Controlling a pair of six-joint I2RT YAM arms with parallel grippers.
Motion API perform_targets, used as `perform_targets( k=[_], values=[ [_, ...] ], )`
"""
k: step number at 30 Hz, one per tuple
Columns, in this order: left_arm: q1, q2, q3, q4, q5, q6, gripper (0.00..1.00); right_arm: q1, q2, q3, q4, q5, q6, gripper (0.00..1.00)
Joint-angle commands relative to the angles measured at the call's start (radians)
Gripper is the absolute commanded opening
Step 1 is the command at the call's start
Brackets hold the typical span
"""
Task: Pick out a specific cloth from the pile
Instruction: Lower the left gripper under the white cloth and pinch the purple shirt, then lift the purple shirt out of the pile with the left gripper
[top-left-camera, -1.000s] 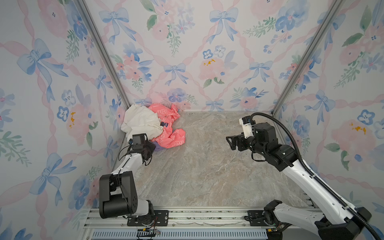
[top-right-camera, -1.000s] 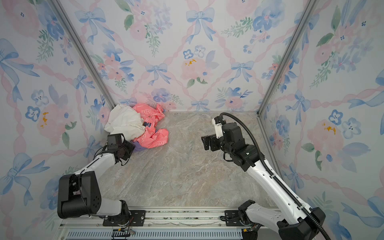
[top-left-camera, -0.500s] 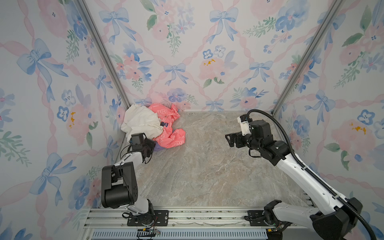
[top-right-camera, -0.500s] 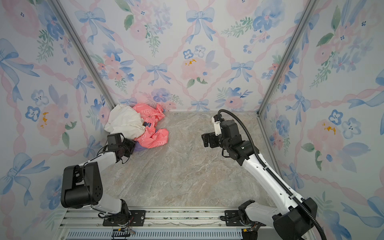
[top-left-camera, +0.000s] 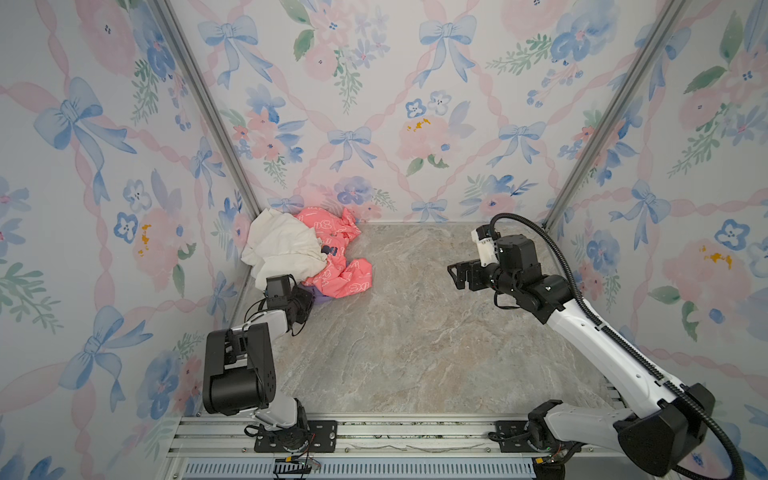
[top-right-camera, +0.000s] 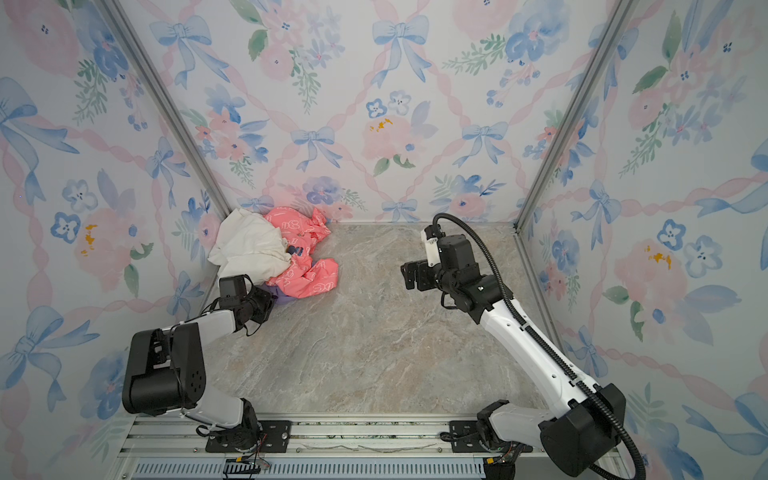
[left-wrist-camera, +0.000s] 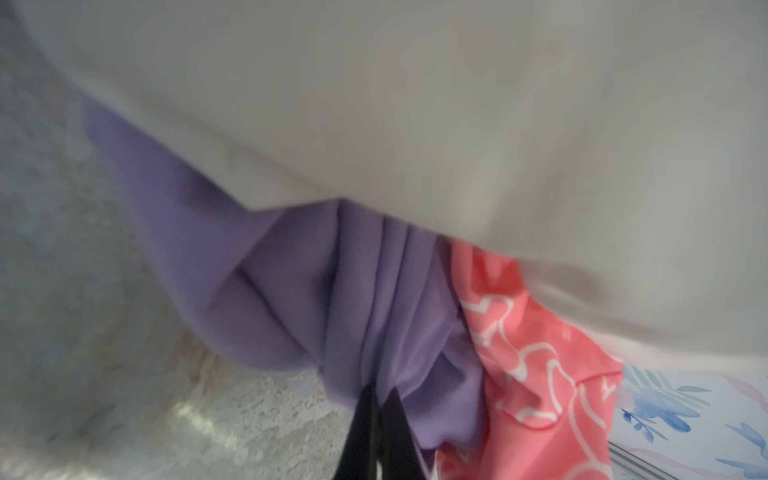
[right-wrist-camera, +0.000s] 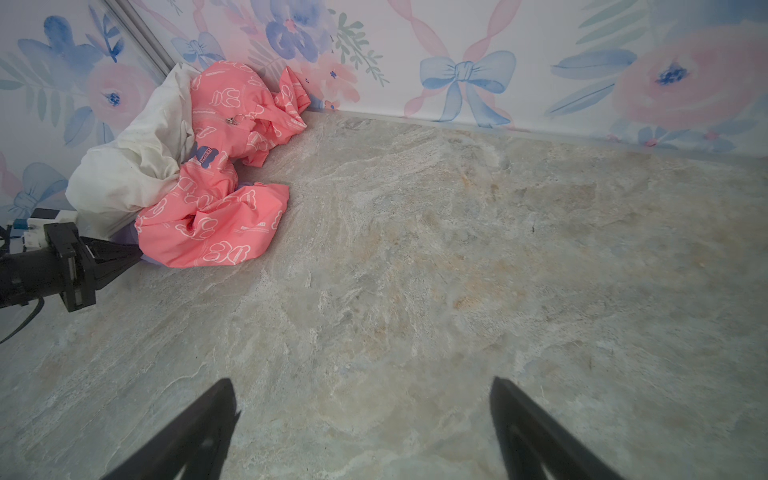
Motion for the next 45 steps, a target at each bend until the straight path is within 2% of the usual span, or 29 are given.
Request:
perform_targets(
  k=[1,17,23,27,32,35,38,40,45],
  values=[
    [-0.007,-0.064,0.076,-0.120,-0.024,0.037,0.00,-0.017,-0.002,0.030,0.008,-0.029,-0.012,0.97],
    [-0.038,-0.183,0.397,-0.410,-0.097,0.250,0.00,-0.047,-0.011,0.106,-0.060,-0.127,-0.053,0.97],
    [-0.040,-0.173,0.544,-0.569,-0.149,0.337,0.00,-0.046,-0.033,0.097,-0.062,-0.130,-0.061,0.97],
    [-0.036,-0.208,0.603,-0.576,-0.191,0.305,0.00,-0.046,-0.036,0.086,-0.040,-0.126,-0.057,0.97],
    [-0.053,-0.274,0.663,-0.574,-0.284,0.333,0.00,-0.045,-0.028,0.095,-0.024,-0.148,-0.054,0.97],
    [-0.054,-0.272,0.706,-0.573,-0.224,0.371,0.00,-0.035,-0.018,0.107,-0.034,-0.158,-0.068,0.97],
    [-0.073,-0.274,0.718,-0.573,-0.177,0.351,0.00,-0.026,-0.009,0.111,-0.034,-0.162,-0.071,0.97],
    [-0.099,-0.281,0.730,-0.573,-0.184,0.340,0.00,-0.020,0.004,0.125,-0.042,-0.179,-0.077,0.97],
    [-0.166,-0.289,0.805,-0.572,-0.190,0.406,0.00,0.003,0.026,0.160,-0.058,-0.195,-0.093,0.97]
  ],
)
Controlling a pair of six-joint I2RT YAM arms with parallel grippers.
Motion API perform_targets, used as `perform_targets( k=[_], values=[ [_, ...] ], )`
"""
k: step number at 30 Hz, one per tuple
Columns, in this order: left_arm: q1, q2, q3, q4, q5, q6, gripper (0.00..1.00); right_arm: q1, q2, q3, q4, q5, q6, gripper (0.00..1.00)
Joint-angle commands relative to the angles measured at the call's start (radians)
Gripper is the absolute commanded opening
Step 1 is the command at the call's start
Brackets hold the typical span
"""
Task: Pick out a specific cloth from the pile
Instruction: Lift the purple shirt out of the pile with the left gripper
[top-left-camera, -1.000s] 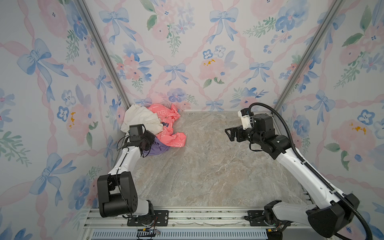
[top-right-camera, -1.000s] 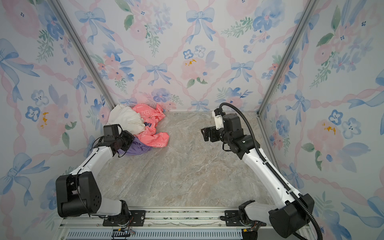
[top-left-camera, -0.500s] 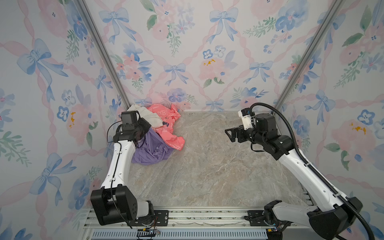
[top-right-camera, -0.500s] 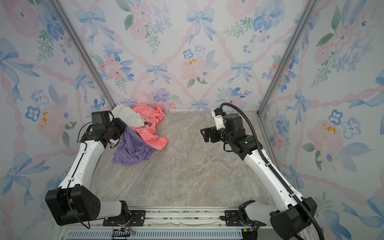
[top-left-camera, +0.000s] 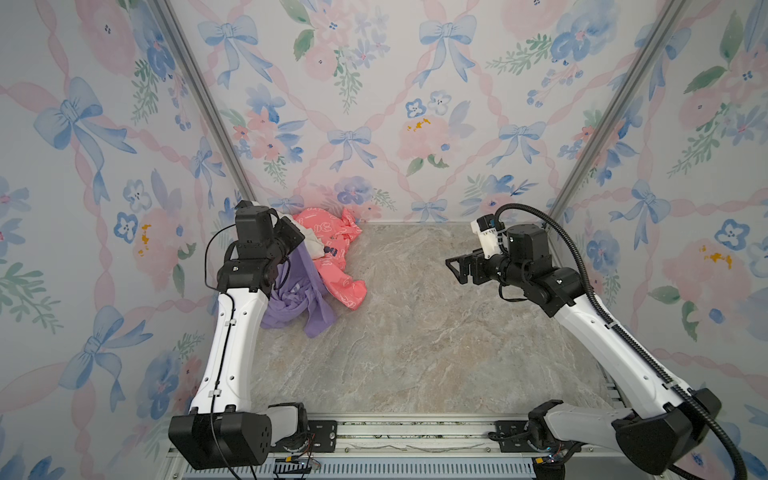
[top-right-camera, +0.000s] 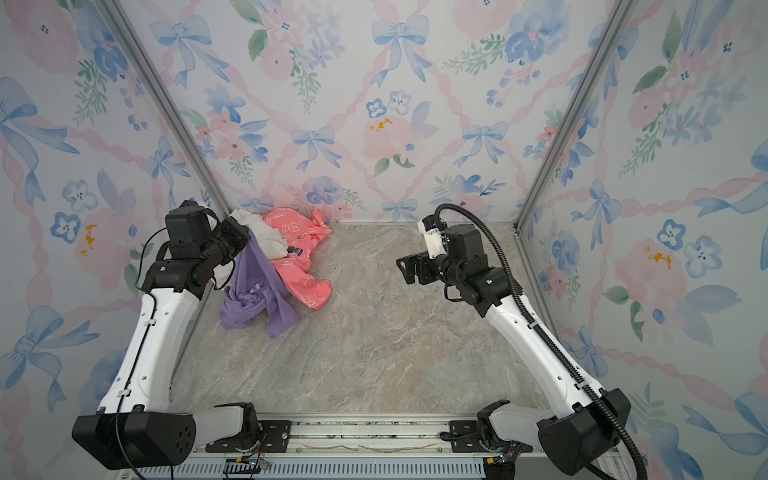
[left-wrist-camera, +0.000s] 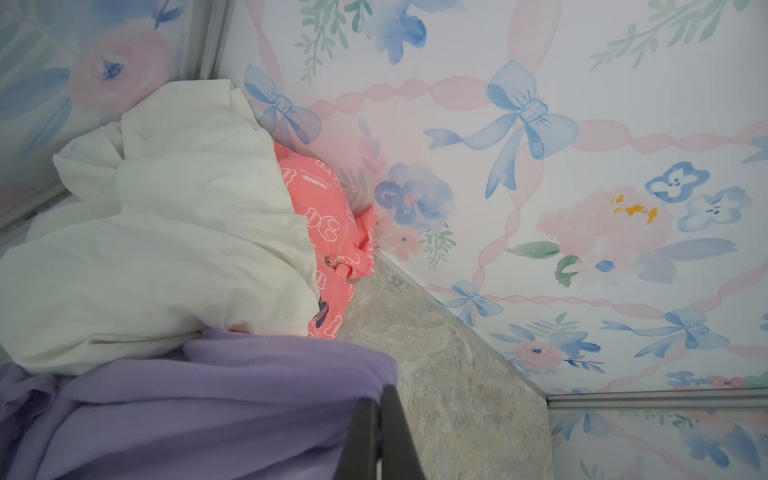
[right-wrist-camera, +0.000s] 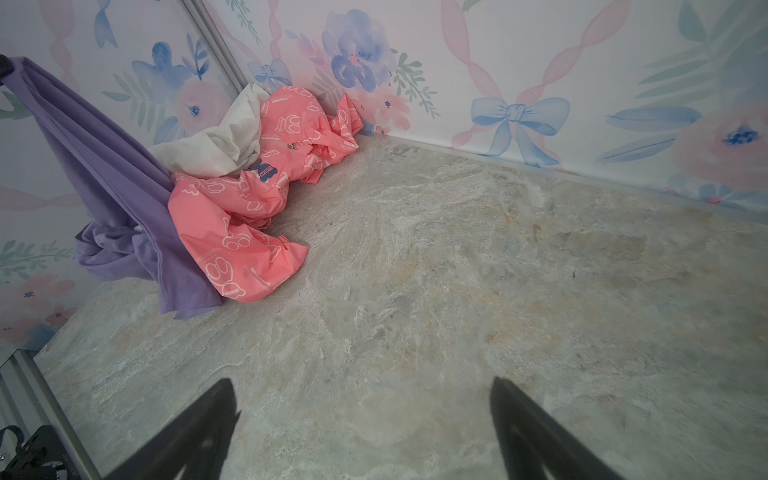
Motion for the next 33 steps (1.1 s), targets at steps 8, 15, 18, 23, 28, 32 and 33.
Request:
perform_targets(
  k=[8,15,18,23,28,32,33],
  values=[
    [-0.061,-0.007,0.231,0.052,0.088,0.134,0.00,0.050,0.016,0.068,0.006,-0.042,-0.002,0.97],
    [-0.129,0.011,0.324,0.051,0.099,0.109,0.00,0.060,0.014,0.097,-0.025,-0.073,-0.007,0.97],
    [-0.195,0.051,0.396,0.051,0.096,0.136,0.00,0.060,0.007,0.098,-0.017,-0.074,-0.008,0.97],
    [-0.294,0.131,0.471,0.051,0.071,0.148,0.00,0.060,0.022,0.127,-0.017,-0.077,-0.004,0.97],
    [-0.419,0.226,0.562,0.051,0.040,0.170,0.00,0.059,0.030,0.151,-0.023,-0.079,-0.010,0.97],
    [-0.485,0.318,0.654,0.052,0.052,0.184,0.00,0.059,0.033,0.170,-0.024,-0.077,0.001,0.97],
    [-0.501,0.342,0.677,0.052,0.055,0.189,0.00,0.059,0.033,0.171,-0.017,-0.074,0.007,0.97]
  ],
)
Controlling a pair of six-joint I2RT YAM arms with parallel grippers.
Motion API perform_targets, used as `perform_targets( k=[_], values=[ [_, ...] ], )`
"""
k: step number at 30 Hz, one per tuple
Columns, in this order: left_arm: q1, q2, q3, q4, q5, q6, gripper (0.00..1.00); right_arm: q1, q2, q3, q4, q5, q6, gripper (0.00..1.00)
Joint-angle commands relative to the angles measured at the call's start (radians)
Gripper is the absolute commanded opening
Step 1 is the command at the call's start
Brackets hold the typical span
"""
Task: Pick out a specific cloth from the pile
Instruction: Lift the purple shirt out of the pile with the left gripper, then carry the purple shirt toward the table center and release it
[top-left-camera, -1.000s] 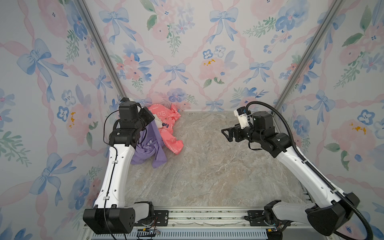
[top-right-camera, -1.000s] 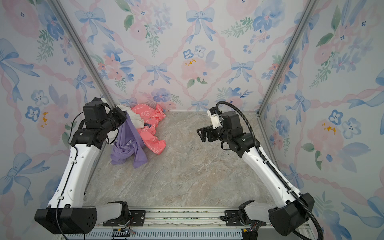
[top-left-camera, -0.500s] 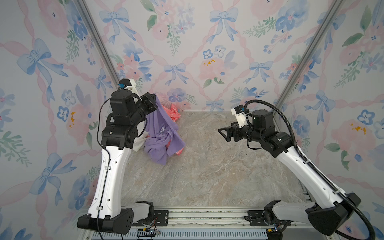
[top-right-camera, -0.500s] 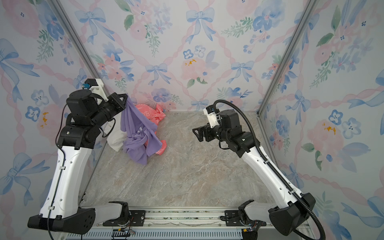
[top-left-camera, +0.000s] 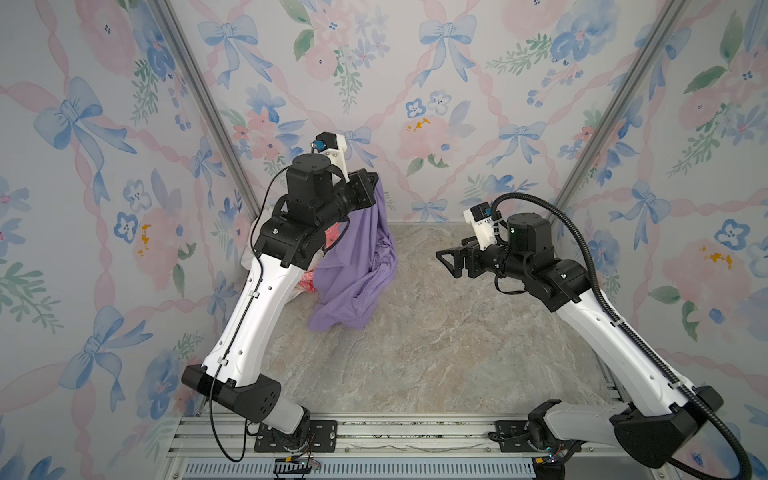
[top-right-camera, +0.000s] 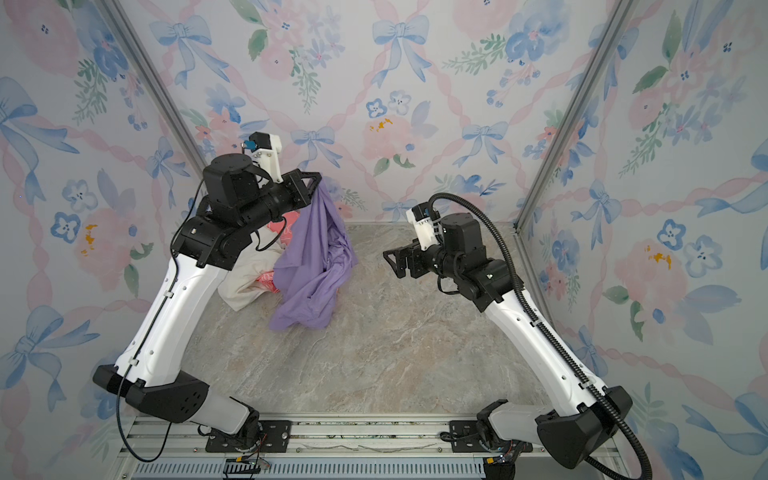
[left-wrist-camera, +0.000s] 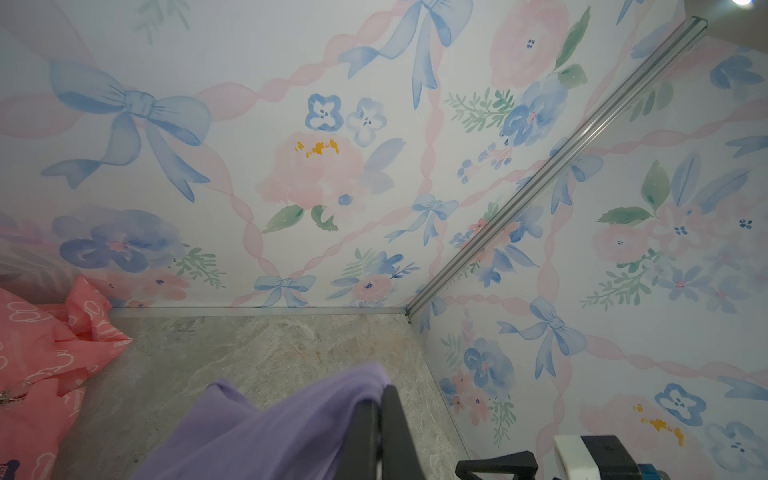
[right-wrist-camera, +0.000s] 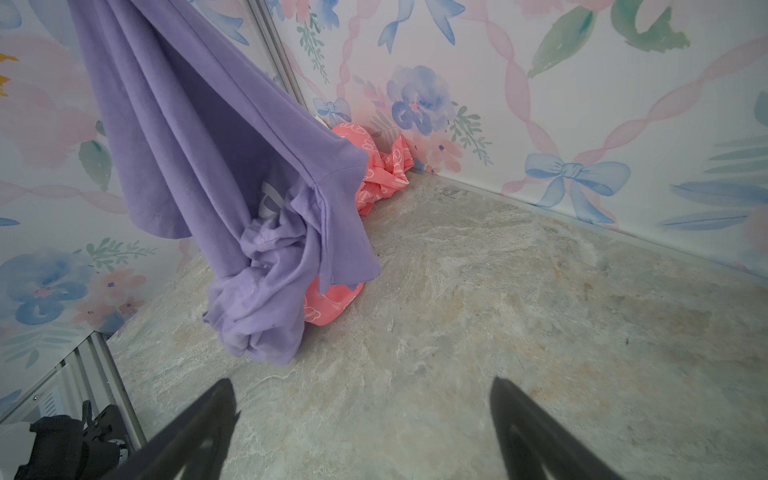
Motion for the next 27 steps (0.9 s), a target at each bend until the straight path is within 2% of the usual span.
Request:
perform_targets(
  k=[1,10,13,20,27],
  values=[
    [-0.039,0.053,0.088,0.053,0.001,0.041,0.00,0.006,0.007,0.039,0.008,-0.008,0.013,0.97],
    [-0.106,0.286,0.390,0.055,0.085,0.006,0.00,-0.018,0.045,0.075,0.018,0.052,0.073,0.97],
    [-0.109,0.335,0.446,0.062,0.117,-0.002,0.00,-0.023,0.053,0.085,0.020,0.084,0.106,0.98],
    [-0.121,0.381,0.357,0.062,0.150,-0.009,0.00,-0.031,0.076,0.095,0.029,0.159,0.171,1.00],
    [-0.160,0.447,0.259,0.062,0.126,-0.015,0.00,-0.056,-0.020,-0.020,0.048,0.347,0.230,0.97]
  ],
)
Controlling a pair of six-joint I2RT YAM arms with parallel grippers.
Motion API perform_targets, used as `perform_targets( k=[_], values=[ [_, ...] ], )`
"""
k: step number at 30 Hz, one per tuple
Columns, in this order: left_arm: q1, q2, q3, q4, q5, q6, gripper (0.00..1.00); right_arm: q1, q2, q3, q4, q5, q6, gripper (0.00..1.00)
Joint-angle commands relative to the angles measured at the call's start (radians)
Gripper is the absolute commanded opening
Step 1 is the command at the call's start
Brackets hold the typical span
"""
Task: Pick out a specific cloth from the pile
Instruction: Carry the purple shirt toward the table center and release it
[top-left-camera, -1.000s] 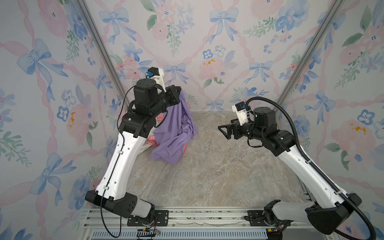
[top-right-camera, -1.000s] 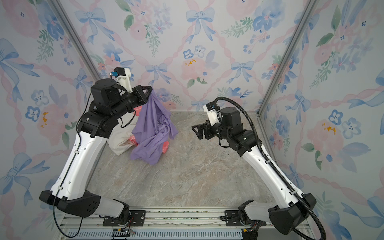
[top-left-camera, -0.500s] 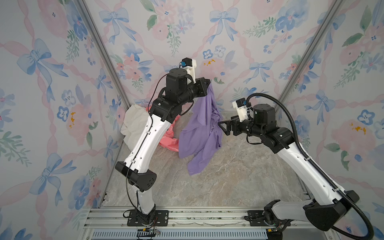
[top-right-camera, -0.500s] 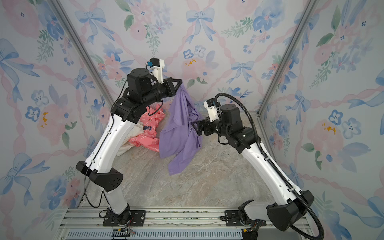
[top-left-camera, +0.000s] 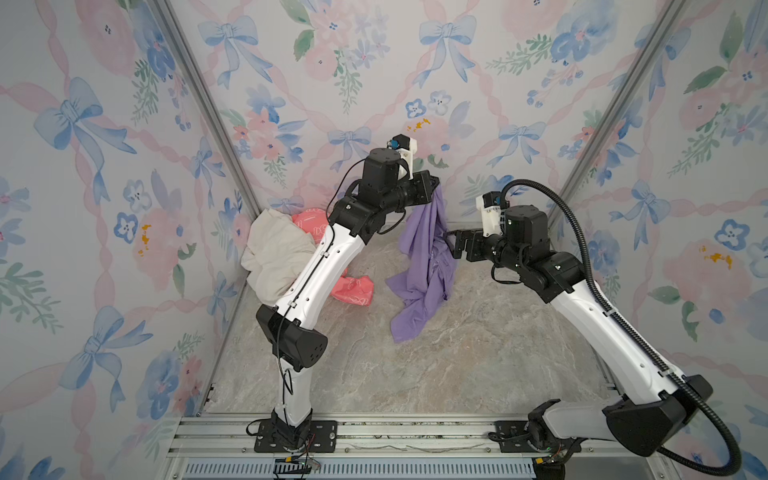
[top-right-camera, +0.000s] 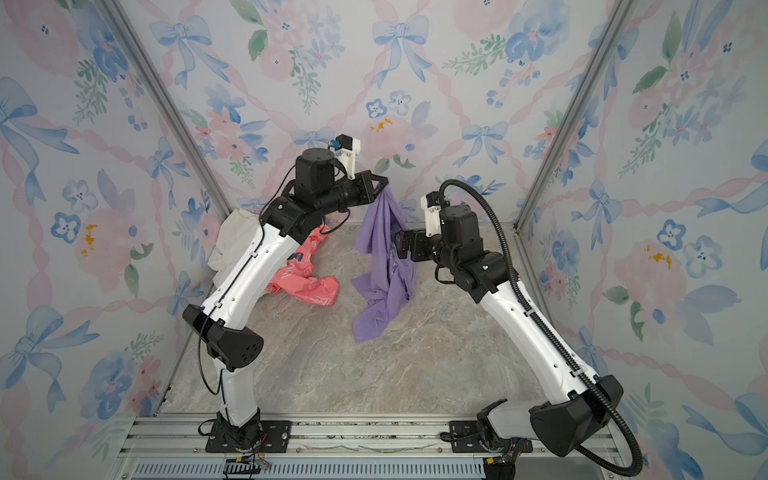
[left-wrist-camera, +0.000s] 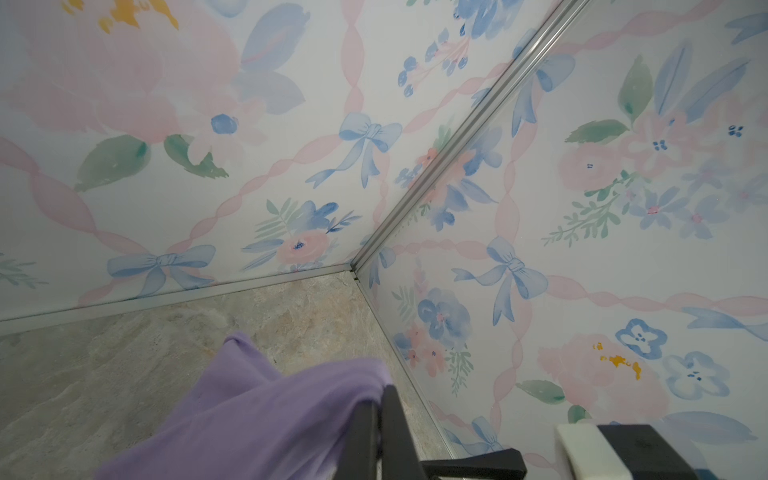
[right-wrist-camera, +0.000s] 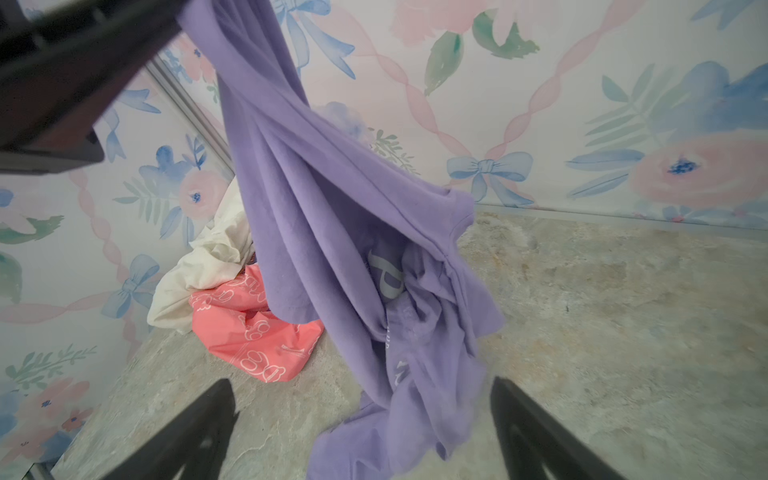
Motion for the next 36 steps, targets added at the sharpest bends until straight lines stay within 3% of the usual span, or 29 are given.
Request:
perform_targets(
  k=[1,7,15,17,23,26,32,36],
  values=[
    [-0.023,0.045,-0.043,0.031,0.008,0.006,0.00,-0.026,-0.073,-0.057,0.001,0.126,0.047,0.97],
    [-0.085,0.154,0.006,0.031,0.029,0.008,0.00,-0.058,-0.154,-0.099,-0.098,0.164,0.058,0.96],
    [-0.193,0.326,0.143,0.031,0.030,-0.041,0.00,-0.239,-0.258,-0.140,-0.204,0.140,0.119,0.96],
    [-0.210,0.343,0.142,0.031,0.036,-0.041,0.13,-0.268,-0.271,-0.139,-0.237,0.137,0.115,0.96],
    [-0.206,0.271,0.073,0.030,-0.035,0.004,0.77,-0.324,-0.304,-0.163,-0.251,0.100,0.101,0.97],
    [-0.186,0.189,-0.003,0.030,-0.086,0.026,0.95,-0.329,-0.291,-0.176,-0.241,0.077,0.103,0.97],
    [-0.151,0.020,-0.202,0.027,-0.139,0.104,0.98,-0.322,-0.236,-0.202,-0.170,0.028,0.148,0.96],
    [-0.106,-0.120,-0.354,0.027,-0.233,0.111,0.98,-0.252,-0.164,-0.194,-0.151,0.047,0.122,0.96]
  ],
)
